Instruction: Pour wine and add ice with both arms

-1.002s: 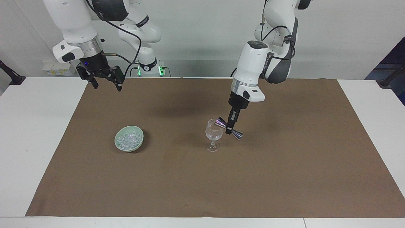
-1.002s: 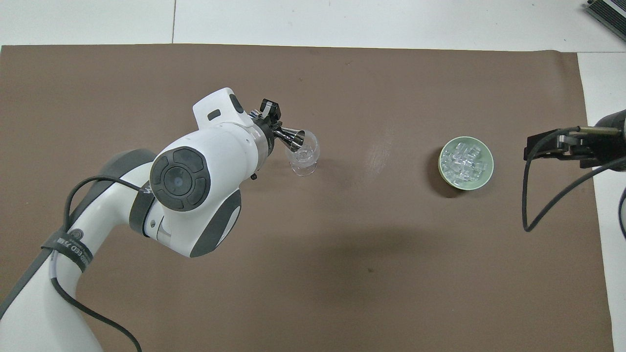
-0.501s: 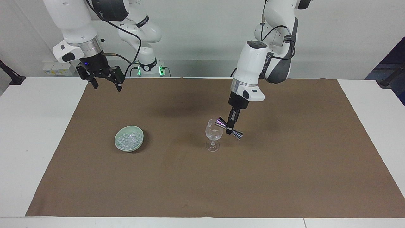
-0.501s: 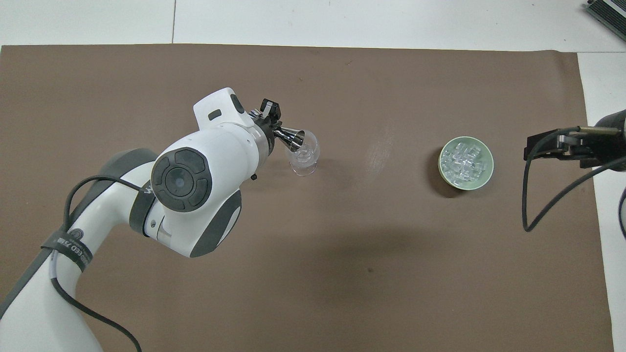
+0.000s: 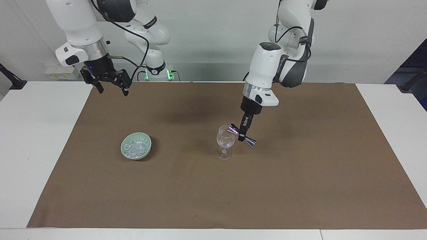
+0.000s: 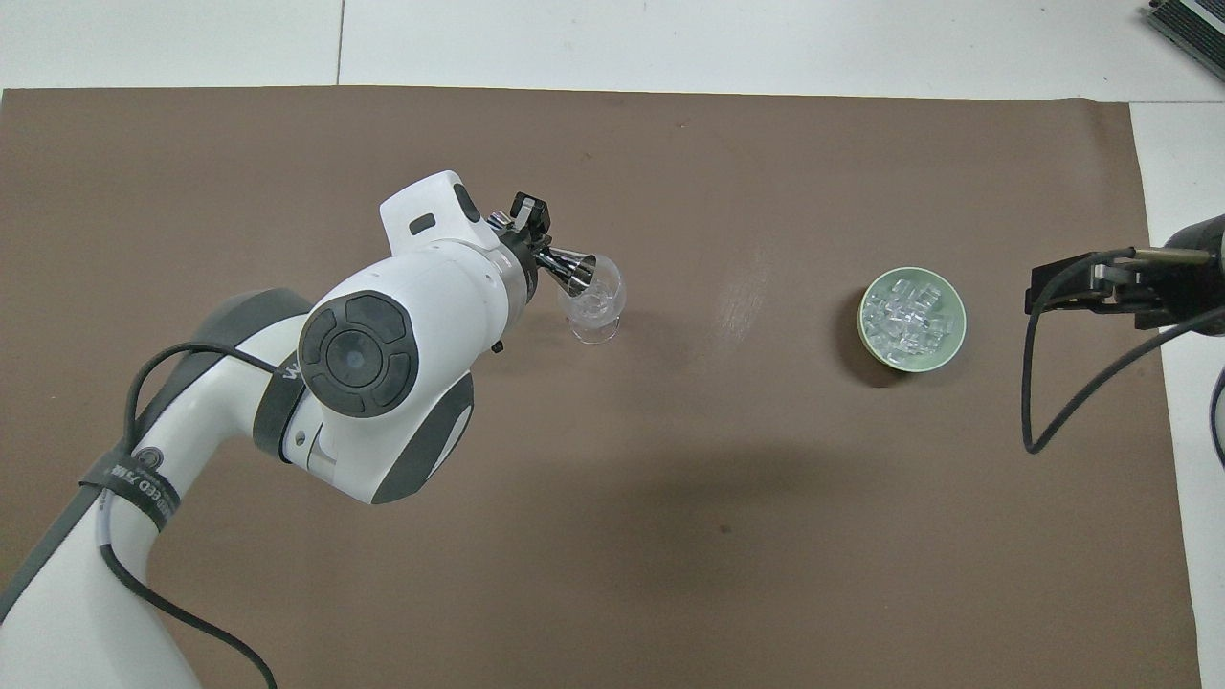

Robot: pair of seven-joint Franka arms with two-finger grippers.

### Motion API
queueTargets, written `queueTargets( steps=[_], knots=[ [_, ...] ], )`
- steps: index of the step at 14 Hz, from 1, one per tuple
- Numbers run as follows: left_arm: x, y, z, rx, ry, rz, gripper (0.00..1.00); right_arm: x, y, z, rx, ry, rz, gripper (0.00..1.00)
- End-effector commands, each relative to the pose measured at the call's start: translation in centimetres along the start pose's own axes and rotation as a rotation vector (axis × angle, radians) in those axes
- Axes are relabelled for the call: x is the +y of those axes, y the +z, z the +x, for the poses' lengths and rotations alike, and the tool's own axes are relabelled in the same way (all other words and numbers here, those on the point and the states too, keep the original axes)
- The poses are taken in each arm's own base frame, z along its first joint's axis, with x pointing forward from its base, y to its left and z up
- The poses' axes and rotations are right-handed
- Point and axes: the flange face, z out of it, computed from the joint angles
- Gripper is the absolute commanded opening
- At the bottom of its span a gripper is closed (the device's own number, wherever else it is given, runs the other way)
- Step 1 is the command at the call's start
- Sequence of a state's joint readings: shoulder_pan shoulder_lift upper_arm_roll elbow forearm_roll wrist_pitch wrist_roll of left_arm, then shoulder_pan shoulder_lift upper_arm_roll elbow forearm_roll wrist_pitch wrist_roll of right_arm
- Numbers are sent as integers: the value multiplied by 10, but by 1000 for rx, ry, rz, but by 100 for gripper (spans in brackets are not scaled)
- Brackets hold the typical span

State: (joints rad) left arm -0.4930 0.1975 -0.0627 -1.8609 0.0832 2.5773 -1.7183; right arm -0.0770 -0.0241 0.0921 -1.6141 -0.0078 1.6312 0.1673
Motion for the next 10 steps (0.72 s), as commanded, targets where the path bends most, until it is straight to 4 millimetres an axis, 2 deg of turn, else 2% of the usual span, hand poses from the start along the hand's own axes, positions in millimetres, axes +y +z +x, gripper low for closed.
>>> queueTargets(
  steps=[1, 10],
  knots=[
    [3, -6, -3, 16, 19, -21, 0, 6, -1, -4, 7, -14, 5, 100],
    [1, -6, -12, 24, 52, -24, 0, 6, -1, -4, 7, -14, 5, 100]
  ],
)
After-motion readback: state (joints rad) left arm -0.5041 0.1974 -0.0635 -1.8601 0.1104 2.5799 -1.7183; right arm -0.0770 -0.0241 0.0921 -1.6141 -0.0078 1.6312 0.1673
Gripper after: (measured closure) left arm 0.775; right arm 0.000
